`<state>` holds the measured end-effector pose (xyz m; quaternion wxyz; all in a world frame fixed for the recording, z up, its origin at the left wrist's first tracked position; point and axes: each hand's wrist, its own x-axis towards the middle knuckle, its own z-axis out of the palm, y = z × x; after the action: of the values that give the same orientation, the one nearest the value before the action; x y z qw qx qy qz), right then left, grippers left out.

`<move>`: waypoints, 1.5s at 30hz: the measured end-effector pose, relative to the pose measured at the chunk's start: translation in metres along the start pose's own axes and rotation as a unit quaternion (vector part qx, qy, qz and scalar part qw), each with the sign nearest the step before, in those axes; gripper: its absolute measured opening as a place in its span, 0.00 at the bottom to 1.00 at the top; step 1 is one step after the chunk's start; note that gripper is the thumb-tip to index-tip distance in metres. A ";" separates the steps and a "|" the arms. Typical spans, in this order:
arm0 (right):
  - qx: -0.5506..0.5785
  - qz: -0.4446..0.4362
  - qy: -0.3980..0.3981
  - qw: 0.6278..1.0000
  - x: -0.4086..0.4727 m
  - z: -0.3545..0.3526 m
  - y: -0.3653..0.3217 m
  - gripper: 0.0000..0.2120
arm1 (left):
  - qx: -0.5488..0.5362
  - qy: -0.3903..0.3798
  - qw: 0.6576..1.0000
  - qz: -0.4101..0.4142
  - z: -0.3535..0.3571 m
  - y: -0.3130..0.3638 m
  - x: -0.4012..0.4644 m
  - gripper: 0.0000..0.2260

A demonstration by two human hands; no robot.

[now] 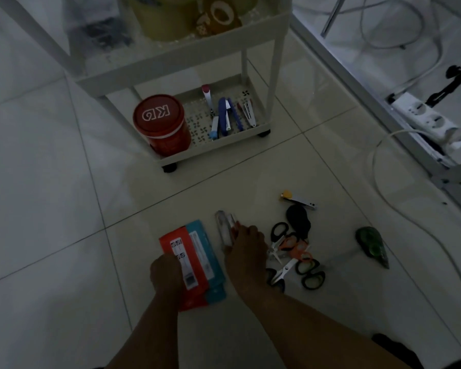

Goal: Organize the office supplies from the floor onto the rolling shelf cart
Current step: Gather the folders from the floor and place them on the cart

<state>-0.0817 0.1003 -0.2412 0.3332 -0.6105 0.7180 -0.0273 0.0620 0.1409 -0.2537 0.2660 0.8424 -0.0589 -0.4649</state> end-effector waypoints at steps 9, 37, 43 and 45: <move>0.035 0.033 -0.044 0.998 0.008 0.008 -0.020 0.14 | 0.008 0.020 0.998 0.054 0.003 0.012 -0.026 0.05; 0.250 0.062 -0.151 0.954 0.040 -0.074 -0.029 0.10 | -0.149 -0.068 0.982 0.093 0.000 0.073 -0.049 0.08; 0.383 0.050 -0.205 0.899 0.023 -0.149 -0.050 0.14 | -0.190 -0.127 0.967 0.116 -0.021 0.114 -0.089 0.08; 0.399 0.040 -0.199 0.894 0.014 -0.175 -0.062 0.12 | -0.188 -0.154 0.963 0.120 -0.032 0.132 -0.107 0.09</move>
<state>-0.1181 0.0079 -0.0836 0.6859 -0.3892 0.5892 -0.1759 0.0479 0.0779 -0.0930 0.4613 0.6823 -0.1110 -0.5561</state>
